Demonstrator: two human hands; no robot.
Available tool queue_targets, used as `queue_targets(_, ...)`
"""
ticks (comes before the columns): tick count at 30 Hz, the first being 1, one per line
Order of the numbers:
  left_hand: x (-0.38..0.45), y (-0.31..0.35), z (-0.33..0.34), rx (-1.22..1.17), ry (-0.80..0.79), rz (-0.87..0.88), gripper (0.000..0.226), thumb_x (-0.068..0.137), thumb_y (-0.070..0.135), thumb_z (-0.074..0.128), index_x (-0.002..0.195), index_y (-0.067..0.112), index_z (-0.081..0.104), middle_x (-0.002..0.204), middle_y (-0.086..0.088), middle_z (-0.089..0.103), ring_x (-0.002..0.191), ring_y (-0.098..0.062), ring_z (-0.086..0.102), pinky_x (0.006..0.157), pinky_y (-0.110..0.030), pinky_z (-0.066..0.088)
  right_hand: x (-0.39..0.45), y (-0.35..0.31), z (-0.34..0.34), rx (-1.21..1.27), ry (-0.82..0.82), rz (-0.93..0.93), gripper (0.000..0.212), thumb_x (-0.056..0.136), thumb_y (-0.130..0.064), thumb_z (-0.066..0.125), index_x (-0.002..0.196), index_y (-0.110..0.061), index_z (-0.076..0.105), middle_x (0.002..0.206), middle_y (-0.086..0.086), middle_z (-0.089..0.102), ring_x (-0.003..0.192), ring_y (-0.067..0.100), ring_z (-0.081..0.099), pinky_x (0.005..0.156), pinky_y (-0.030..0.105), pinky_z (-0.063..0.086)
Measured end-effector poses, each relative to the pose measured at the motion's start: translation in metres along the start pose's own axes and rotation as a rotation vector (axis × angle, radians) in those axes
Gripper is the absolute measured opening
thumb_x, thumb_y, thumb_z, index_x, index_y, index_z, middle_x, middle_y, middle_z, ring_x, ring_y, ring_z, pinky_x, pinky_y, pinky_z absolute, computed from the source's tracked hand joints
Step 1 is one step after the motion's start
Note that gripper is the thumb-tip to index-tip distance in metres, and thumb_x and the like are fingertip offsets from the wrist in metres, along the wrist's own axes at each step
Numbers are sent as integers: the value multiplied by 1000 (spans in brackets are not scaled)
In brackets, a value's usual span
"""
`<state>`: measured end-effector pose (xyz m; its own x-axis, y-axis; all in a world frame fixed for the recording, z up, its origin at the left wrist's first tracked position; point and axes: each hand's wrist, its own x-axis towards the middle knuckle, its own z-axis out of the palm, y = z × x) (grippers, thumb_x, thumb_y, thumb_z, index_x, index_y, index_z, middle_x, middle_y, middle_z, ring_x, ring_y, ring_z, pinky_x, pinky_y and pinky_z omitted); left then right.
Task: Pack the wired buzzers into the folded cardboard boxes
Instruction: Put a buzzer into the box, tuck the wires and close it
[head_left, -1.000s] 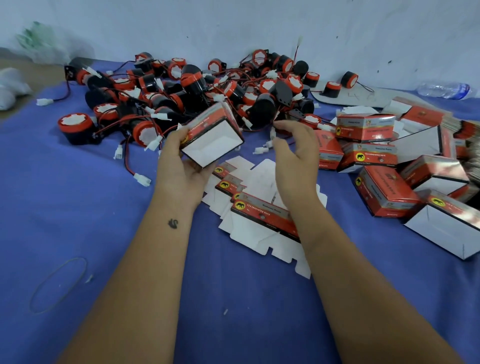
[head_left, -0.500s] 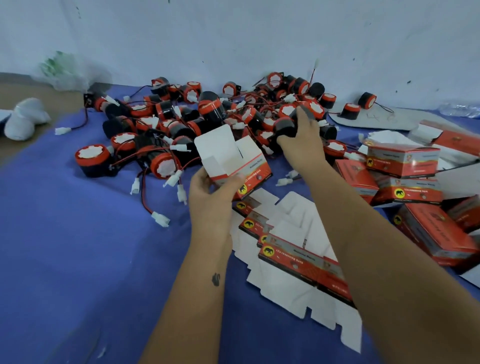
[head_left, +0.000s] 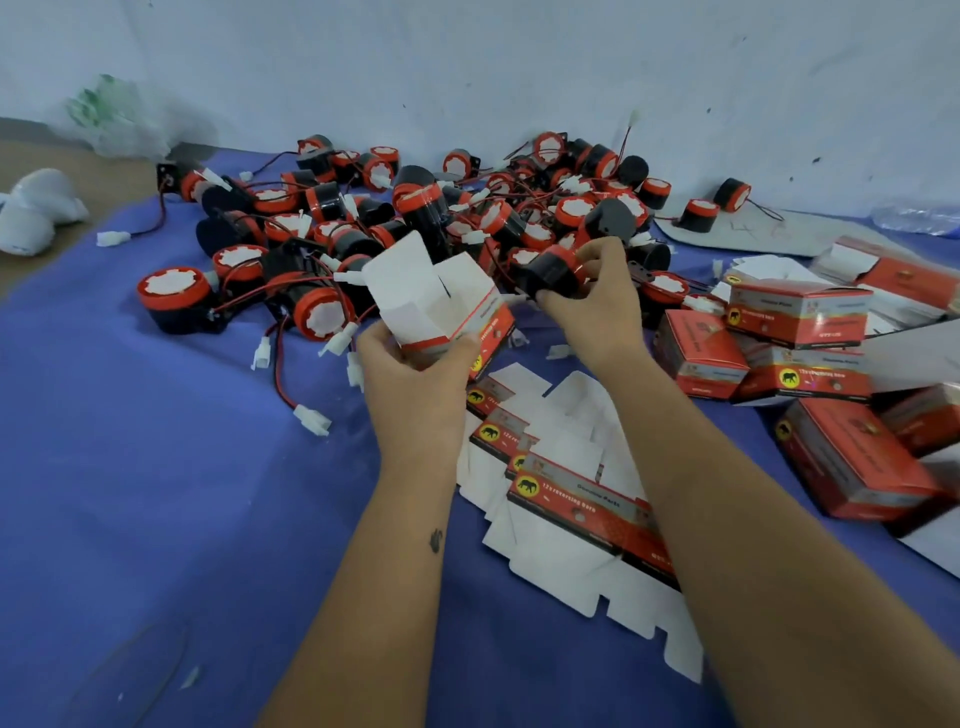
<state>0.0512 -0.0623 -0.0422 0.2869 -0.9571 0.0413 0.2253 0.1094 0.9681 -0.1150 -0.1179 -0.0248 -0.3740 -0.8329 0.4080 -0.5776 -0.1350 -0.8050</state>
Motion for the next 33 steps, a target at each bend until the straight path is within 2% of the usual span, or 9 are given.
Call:
queue_targets(2, -3, 2, -2, 120, -14, 99, 56, 77, 21, 79, 117, 32, 42, 104, 23, 54, 95, 6, 57, 58, 1, 43, -19, -8, -3, 191, 175, 23, 46, 79, -4, 70, 112, -24, 46, 101, -10, 58, 91, -4, 59, 71, 21, 55)
queue_targets(5, -9, 3, -2, 217, -108, 218, 60, 74, 27, 83, 120, 33, 44, 106, 25, 55, 96, 16, 54, 66, 2, 42, -47, -19, -10, 244, 404, -13, 51, 78, -1, 71, 123, -14, 51, 118, 3, 59, 111, 23, 56, 94, 39, 51)
queue_targets(9, -19, 6, -1, 315, -219, 302, 59, 75, 37, 85, 120, 34, 47, 103, 29, 56, 96, 19, 52, 69, 0, 43, -82, -35, -20, -76, 624, -337, 46, 73, -10, 77, 116, -7, 63, 116, 11, 58, 110, 23, 43, 93, 23, 38)
queue_targets(11, -23, 7, -3, 328, -294, 309, 57, 74, 30, 86, 117, 33, 47, 101, 28, 58, 93, 19, 54, 67, -2, 45, -97, -37, -22, -208, 560, -455, 46, 71, -9, 80, 115, -8, 66, 116, 17, 58, 110, 26, 41, 93, 17, 31)
queue_targets(16, -25, 1, -10, 314, -496, 228, 63, 76, 0, 78, 119, 32, 46, 112, 17, 61, 105, -6, 61, 74, -18, 55, -118, -34, -21, -243, 161, -489, 46, 75, -6, 76, 120, -7, 65, 119, 15, 57, 108, 32, 52, 90, 38, 48)
queue_targets(19, -22, 2, -15, 278, -528, 182, 67, 76, -6, 75, 124, 27, 43, 125, 2, 59, 113, -15, 59, 83, -31, 57, -123, -33, -26, -154, 48, -458, 47, 78, -11, 72, 123, -5, 61, 126, 14, 52, 115, 24, 51, 96, 20, 44)
queue_targets(22, -19, 3, -17, 249, -535, 160, 66, 76, -4, 77, 125, 26, 45, 125, 0, 59, 111, -13, 62, 78, -24, 57, -124, -35, -28, -146, 41, -435, 40, 81, -9, 66, 121, -7, 65, 136, 15, 49, 117, 21, 52, 92, 7, 38)
queue_targets(28, -7, 5, -23, 254, -602, 79, 69, 77, -11, 72, 125, 30, 45, 124, -1, 62, 115, -17, 61, 93, -41, 56, -123, -41, -27, -151, -5, -410, 36, 85, -14, 70, 121, -15, 68, 119, 7, 60, 110, 21, 57, 88, 22, 48)
queue_targets(33, -4, 5, -26, 333, -682, 93, 69, 80, -10, 69, 130, 29, 44, 115, 8, 64, 101, 4, 62, 82, -21, 56, -124, -43, -28, -268, 60, -460, 35, 82, -25, 76, 114, -12, 70, 107, 12, 62, 100, 28, 58, 83, 40, 52)
